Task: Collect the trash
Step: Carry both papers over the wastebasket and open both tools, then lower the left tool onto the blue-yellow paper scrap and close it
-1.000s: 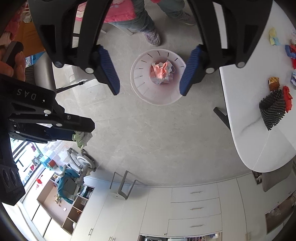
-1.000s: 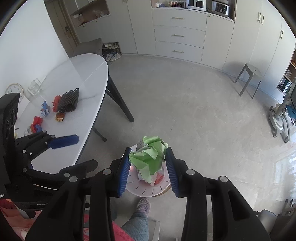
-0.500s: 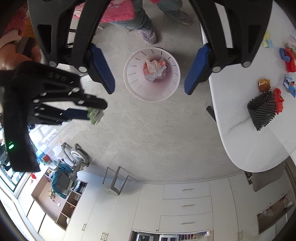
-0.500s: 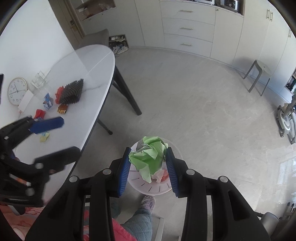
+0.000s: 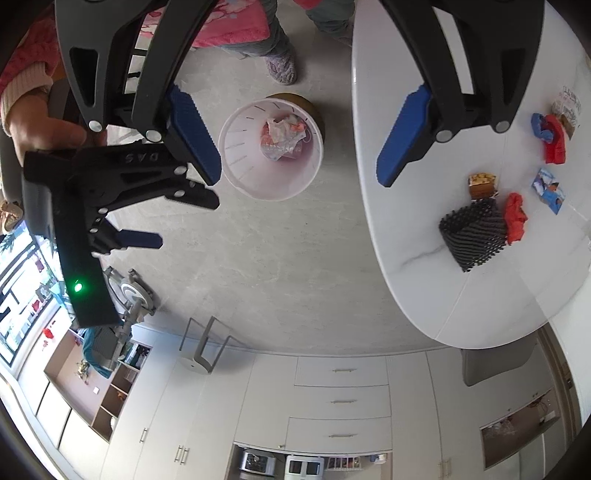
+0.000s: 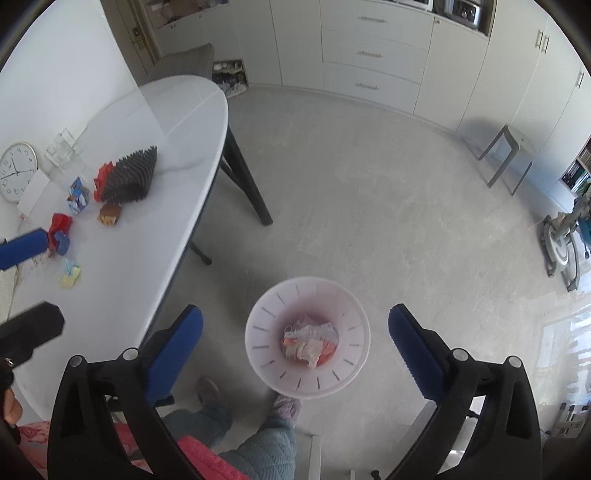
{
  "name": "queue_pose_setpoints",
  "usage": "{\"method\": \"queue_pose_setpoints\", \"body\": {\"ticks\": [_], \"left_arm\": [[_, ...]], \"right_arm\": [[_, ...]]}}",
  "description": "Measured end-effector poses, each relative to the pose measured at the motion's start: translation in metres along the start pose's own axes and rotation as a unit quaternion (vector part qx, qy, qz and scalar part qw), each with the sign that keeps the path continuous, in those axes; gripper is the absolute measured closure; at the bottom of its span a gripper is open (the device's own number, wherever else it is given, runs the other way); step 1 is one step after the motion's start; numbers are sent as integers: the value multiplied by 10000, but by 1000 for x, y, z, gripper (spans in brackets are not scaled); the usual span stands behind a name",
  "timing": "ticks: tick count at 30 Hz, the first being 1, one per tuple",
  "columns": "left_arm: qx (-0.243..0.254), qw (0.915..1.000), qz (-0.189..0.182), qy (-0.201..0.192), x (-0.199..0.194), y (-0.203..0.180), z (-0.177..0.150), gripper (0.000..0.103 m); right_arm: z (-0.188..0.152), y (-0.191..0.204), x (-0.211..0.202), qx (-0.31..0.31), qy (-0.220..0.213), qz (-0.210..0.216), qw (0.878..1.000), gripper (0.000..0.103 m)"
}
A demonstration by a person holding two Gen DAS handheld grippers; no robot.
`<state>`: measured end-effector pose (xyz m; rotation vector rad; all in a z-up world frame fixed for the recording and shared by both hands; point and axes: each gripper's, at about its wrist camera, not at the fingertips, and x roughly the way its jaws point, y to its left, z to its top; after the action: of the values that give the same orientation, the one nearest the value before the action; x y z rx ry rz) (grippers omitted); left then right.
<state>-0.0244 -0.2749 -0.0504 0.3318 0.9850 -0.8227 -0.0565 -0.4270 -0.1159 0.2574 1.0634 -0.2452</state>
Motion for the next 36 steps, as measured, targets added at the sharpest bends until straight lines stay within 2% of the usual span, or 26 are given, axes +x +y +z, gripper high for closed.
{"method": "queue_pose_setpoints", "body": {"ticks": [10,13,20,27,32,36], "left_arm": [[-363,9989,275,-99,-25,48,-19,20],[-513,9976,454,-111,-30,72,-33,13],[-1108,9907,788,35,-30,144,-73,13],[-1749,9798,910,323,-6,220,-111,12],[-1873,9768,843,609,23,250,-129,12],[-1854,9765,868,675,39,258,-133,13]], "right_arm": [[24,52,-15,-301,-255,125,9991,3],[31,69,-19,-335,-333,227,9986,3],[46,120,-13,-459,-377,492,9970,3],[56,177,6,-826,-239,630,9943,3],[60,206,19,-1043,-130,655,9923,3],[62,214,23,-1175,-124,573,9913,3]]}}
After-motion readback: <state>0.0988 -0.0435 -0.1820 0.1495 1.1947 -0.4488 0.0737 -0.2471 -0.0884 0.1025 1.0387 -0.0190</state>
